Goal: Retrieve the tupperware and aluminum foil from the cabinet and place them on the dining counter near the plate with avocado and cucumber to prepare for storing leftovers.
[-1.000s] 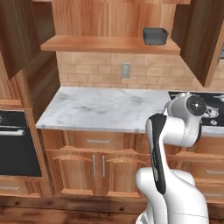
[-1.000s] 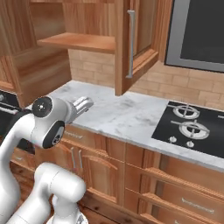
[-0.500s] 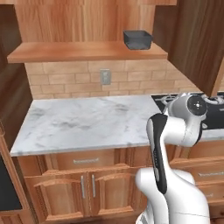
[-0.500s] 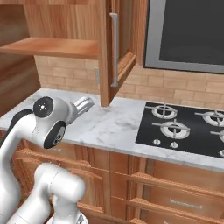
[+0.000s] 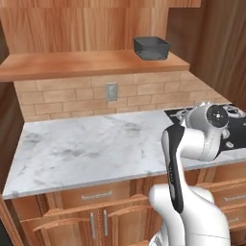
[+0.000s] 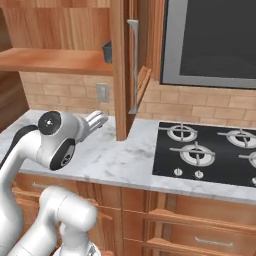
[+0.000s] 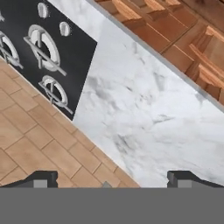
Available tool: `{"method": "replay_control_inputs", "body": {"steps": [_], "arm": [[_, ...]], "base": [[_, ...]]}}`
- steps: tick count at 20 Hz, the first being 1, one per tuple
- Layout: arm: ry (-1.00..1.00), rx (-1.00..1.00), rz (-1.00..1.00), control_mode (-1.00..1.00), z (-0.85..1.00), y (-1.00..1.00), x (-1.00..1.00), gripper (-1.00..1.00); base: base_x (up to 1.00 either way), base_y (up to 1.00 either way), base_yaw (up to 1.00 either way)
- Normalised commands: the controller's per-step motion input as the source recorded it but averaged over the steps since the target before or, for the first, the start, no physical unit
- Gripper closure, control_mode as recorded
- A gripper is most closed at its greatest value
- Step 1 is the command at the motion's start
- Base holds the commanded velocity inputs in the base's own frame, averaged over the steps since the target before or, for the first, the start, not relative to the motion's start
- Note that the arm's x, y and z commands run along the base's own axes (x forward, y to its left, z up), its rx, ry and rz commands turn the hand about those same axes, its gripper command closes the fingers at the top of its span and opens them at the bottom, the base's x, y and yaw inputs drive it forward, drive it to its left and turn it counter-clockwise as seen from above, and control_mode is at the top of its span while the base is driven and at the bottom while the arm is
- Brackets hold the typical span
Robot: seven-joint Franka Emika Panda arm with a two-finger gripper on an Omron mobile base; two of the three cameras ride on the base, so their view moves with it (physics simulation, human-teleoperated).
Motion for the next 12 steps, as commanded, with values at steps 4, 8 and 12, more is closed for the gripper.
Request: {"method": "replay_control_inputs", "body": {"steps": [4,8,12], "arm": [[0.0,0.0,0.0,1.0,0.0,0.0,0.0,-1.0],[0.0,0.0,0.0,1.0,0.0,0.0,0.0,-1.0],[0.0,0.0,0.0,1.0,0.0,0.0,0.0,-1.0]], "base": [[0.64,0.05,-0.09],[0.62,0.13,-0.02],[0.47,0.14,0.0]]}}
